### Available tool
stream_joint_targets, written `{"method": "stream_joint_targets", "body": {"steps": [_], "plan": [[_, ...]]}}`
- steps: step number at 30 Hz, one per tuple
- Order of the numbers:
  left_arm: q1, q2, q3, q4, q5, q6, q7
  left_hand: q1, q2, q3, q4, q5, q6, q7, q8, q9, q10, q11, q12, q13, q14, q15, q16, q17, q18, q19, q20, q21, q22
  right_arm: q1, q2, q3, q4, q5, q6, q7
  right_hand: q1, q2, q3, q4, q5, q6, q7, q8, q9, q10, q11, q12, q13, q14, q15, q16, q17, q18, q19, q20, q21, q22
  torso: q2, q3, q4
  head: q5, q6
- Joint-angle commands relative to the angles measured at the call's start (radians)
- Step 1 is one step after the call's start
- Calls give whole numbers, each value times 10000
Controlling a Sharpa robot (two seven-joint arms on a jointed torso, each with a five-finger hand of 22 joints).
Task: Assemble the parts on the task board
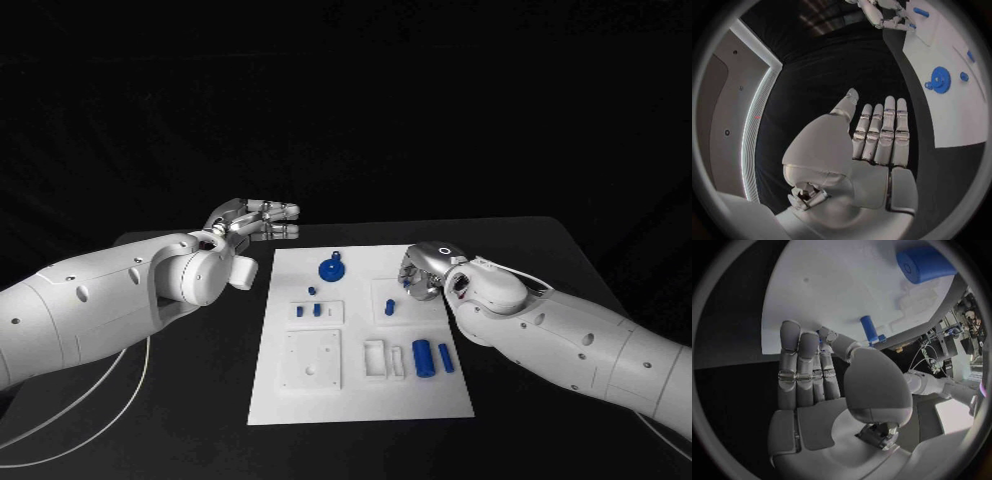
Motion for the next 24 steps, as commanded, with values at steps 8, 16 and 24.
{"method": "stream_joint_targets", "body": {"steps": [8,16,24], "plan": [[35,58,12,-17,-129,117,49,48,59,-41,-3,6,25,48,1,-4,-106,0,53,2,-81,13,-20,-6,83,66,25,61,-50,8,-112,540,359,126,-480,290,-26,46,50,18,29,75,31,-26,4,202,-171,66,17,-7,-65,-35,34,172,19,-58,-83,105,7,7,-34,51,14],[35,73,11,-12,-153,116,41,42,47,-47,0,5,27,55,7,-2,-121,6,50,2,-92,18,-24,-8,83,65,29,64,-59,8,-180,901,719,625,-475,397,-28,29,40,60,90,76,30,-26,5,199,-172,65,16,-5,-68,-41,51,173,29,-59,-119,202,-14,-28,-19,73,41],[36,182,11,-81,-55,3,109,49,45,-40,17,5,19,56,11,-2,-103,0,57,3,-92,17,-15,-4,89,66,32,78,-105,-30,197,960,1012,891,-498,517,-14,74,5,49,66,46,36,-26,4,167,-165,63,14,-3,-61,-68,49,166,13,-53,-172,331,-16,-27,31,276,79]]}}
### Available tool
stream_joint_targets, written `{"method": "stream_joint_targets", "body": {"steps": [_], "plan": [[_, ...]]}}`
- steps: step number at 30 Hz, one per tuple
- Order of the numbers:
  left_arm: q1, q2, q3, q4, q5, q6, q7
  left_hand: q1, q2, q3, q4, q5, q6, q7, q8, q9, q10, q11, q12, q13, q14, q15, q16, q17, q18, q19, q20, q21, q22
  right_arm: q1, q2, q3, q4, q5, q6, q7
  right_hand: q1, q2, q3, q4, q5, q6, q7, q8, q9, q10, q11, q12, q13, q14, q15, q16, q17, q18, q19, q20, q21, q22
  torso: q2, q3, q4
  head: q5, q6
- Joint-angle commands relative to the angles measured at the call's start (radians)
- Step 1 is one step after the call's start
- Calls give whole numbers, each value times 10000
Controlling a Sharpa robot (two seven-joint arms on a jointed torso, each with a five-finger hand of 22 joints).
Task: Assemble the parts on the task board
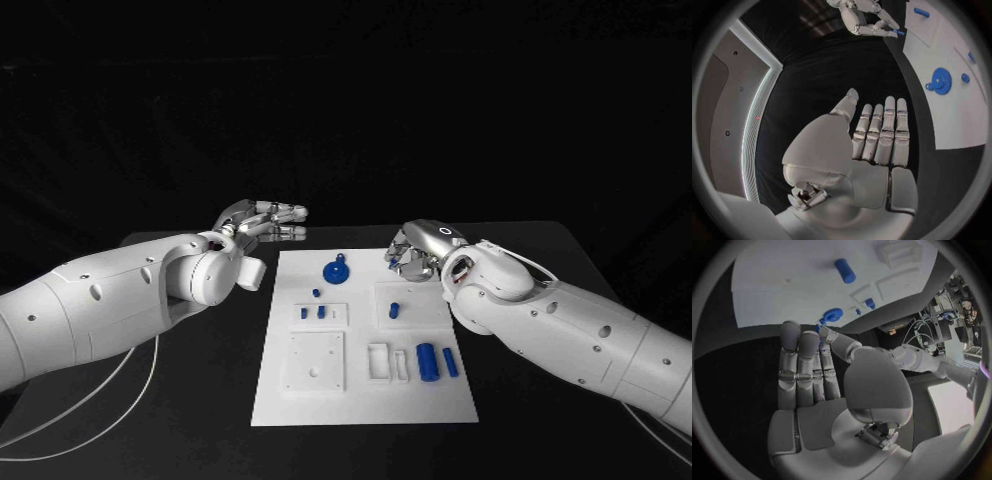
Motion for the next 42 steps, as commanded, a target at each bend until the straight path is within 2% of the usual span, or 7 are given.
{"method": "stream_joint_targets", "body": {"steps": [1,8,11,17,22,30,42], "plan": [[36,98,11,-18,34,-18,135,49,45,-40,17,5,19,56,12,-2,-33,-1,57,4,-56,-19,-15,-5,89,66,32,34,-17,-35,188,5,81,250,-98,218,-12,76,-23,9,4,9,20,-23,16,134,-120,34,11,-8,-62,-59,12,130,14,-57,-79,81,0,-2,48,115,21],[36,258,11,-54,55,-113,216,63,45,-33,20,6,19,55,13,-2,-5,-5,54,3,-57,-20,-16,-5,88,66,30,44,-50,-87,663,-126,8,120,-118,236,1,109,-22,-41,-79,2,22,-25,15,129,-116,32,10,-4,-63,-69,10,145,34,-57,-101,159,11,-15,70,437,-17],[36,297,11,-64,57,-150,254,63,45,-33,20,6,19,55,13,-2,-5,-5,54,3,-57,-20,-16,-5,88,66,30,44,-50,-98,922,-274,-70,-1,-100,217,-10,160,-9,-109,-211,-9,28,-25,12,115,-108,33,10,0,-60,-94,-12,153,36,-56,-97,295,15,15,40,615,-65],[36,400,11,-96,59,-230,314,72,58,-23,25,8,21,54,16,-2,16,-11,59,3,-51,-24,-12,-3,89,71,29,54,-67,-116,1429,-780,-386,-328,-73,185,-54,193,-27,-170,-144,-9,27,-25,15,109,-108,32,10,5,-59,-98,-37,145,62,-50,-147,555,19,-14,69,700,-111],[36,462,11,-92,59,-234,325,72,58,-23,25,8,21,54,16,-2,16,-11,59,3,-51,-24,-12,-3,89,71,29,54,-67,-160,1649,-1003,-545,-428,-54,197,-63,195,-25,-179,-112,-9,25,-25,15,113,-110,32,10,13,-58,-87,-50,146,86,-54,-165,712,18,-9,63,800,-157],[36,516,11,-92,59,-244,330,72,58,-23,25,8,21,54,16,-2,16,-11,59,3,-51,-24,-12,-3,89,71,29,54,-67,-218,1825,-1125,-597,-478,-47,208,-84,203,-36,-189,-58,-14,26,-26,16,110,-110,30,10,19,-61,-74,-64,151,110,-54,-195,828,14,-20,60,873,-182],[36,522,11,-112,59,-247,315,92,63,-10,16,9,39,46,18,-2,22,-13,57,3,-65,-20,-15,-2,88,60,31,81,-139,-243,1672,-1159,-208,-494,-31,155,-105,206,-36,-204,-13,-6,22,-29,18,117,-113,29,9,21,-64,-49,-79,166,140,-56,-243,922,22,-15,65,984,-242]]}}
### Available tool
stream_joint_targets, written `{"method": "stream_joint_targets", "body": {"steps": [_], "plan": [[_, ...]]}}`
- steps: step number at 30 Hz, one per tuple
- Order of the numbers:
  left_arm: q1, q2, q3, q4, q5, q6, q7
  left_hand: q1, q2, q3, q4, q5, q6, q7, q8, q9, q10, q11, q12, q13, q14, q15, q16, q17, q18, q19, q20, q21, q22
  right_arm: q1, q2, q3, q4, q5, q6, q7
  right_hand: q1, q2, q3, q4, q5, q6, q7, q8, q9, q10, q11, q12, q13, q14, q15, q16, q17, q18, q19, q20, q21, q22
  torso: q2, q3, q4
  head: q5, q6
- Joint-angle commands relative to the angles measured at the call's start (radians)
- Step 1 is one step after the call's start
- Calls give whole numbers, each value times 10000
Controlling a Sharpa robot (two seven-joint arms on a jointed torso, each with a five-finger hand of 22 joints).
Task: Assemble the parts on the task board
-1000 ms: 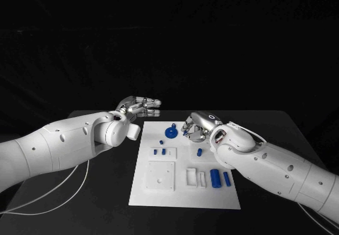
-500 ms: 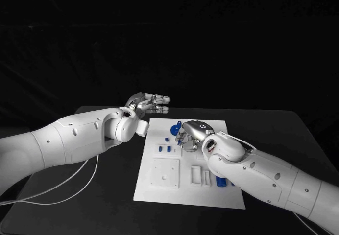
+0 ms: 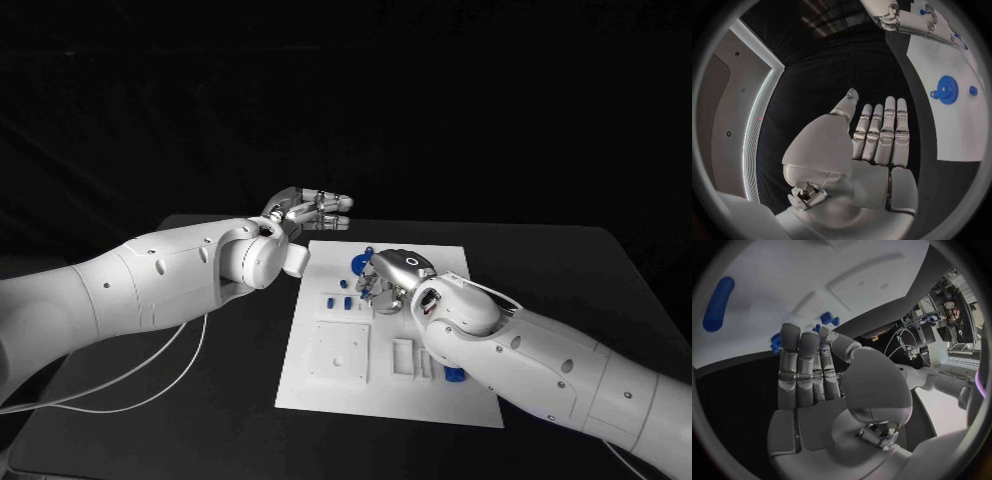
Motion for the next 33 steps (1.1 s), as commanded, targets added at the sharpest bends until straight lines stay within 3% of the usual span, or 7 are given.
{"method": "stream_joint_targets", "body": {"steps": [1,6,20,33], "plan": [[34,7,12,-6,38,-35,150,84,55,-10,16,9,39,46,18,-2,22,-13,57,3,-66,-20,-15,-4,87,61,31,66,-66,-24,-83,-13,203,-151,111,28,-41,85,6,-53,62,-2,21,52,17,120,-43,64,10,16,-66,31,-11,143,145,-54,-41,21,9,3,1,67,-43],[35,-15,12,-37,38,-40,144,84,55,-10,16,9,39,46,18,-2,22,-13,57,3,-66,-20,-15,-4,87,61,31,66,-66,-61,-250,-126,532,-160,309,-3,-37,100,-23,-69,68,-4,21,53,17,117,-44,65,11,14,-67,41,-20,131,154,-55,-78,62,4,5,-23,171,-136],[35,-29,11,-91,38,-34,137,98,44,-7,12,9,47,46,18,-2,16,-10,56,3,-74,-18,-17,-5,86,54,33,82,-103,-96,-622,-675,1310,-360,569,-148,-37,100,-23,-69,68,-4,21,53,17,117,-44,65,11,14,-67,41,-20,131,154,-55,-78,62,-1,9,-26,253,-262],[35,-43,11,-92,36,18,91,90,33,-14,30,8,49,47,15,-3,-3,-4,53,3,-88,-12,-21,-7,83,42,39,99,-149,-209,-665,-916,1496,-451,675,-201,-39,111,-45,-89,59,2,20,53,16,123,-44,65,11,14,-67,54,-33,127,172,-56,-126,126,3,9,-11,277,-322]]}}
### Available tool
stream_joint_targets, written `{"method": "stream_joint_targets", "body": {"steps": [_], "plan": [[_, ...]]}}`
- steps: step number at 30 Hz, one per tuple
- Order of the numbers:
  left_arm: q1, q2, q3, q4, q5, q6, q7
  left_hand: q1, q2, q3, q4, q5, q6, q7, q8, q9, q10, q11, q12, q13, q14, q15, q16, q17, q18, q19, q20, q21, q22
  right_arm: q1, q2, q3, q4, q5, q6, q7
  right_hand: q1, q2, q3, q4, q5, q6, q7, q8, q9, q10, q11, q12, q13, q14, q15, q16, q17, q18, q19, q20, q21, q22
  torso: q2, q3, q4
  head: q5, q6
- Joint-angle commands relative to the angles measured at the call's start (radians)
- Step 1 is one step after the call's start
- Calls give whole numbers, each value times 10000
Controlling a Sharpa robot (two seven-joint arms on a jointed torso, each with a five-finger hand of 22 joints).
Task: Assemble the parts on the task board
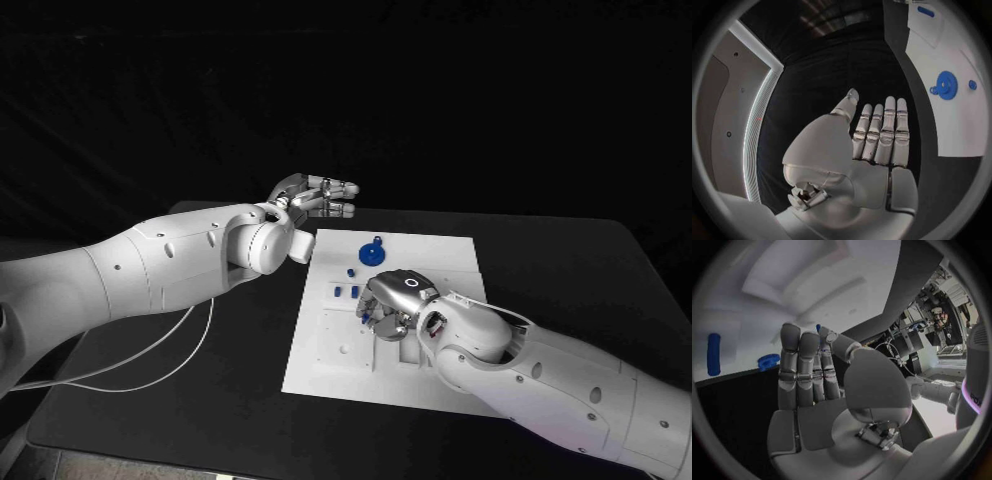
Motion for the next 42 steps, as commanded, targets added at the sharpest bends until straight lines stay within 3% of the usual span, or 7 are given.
{"method": "stream_joint_targets", "body": {"steps": [1,22,30,42], "plan": [[35,7,10,11,33,39,87,58,1,-14,30,8,49,47,15,-3,-3,-4,53,2,-88,-12,-21,-7,84,42,39,44,-18,-31,7,-34,38,-203,214,-60,6,70,-14,-60,25,5,18,39,15,84,-42,39,6,11,-69,33,-8,116,155,-74,-28,8,6,-1,11,6,-15],[35,-3,10,-40,29,96,26,51,-17,-25,60,6,40,51,14,-2,-30,5,53,2,-110,-3,-24,-10,83,28,47,55,-62,-109,-99,-115,293,-238,282,-133,-21,80,-14,-81,34,10,18,40,14,89,-44,39,5,8,-73,60,-29,123,201,-78,-115,116,0,-7,8,70,-82],[35,-4,10,-60,29,114,2,45,-27,-31,80,6,35,54,14,-2,-41,7,55,3,-116,0,-23,-10,85,26,50,59,-78,-118,-127,-123,315,-304,306,-183,-26,77,-17,-80,42,8,18,38,14,87,-45,39,5,6,-73,60,-33,128,207,-79,-125,127,-2,3,-3,64,-89],[34,12,10,-75,29,145,-4,45,-27,-31,80,6,35,54,14,-2,-41,7,55,3,-116,0,-23,-10,85,26,50,59,-78,-124,-81,-165,246,-720,251,-370,-19,74,-2,-90,42,11,15,38,15,93,-45,39,5,8,-73,68,-40,130,222,-75,-151,170,4,-12,11,21,-102]]}}
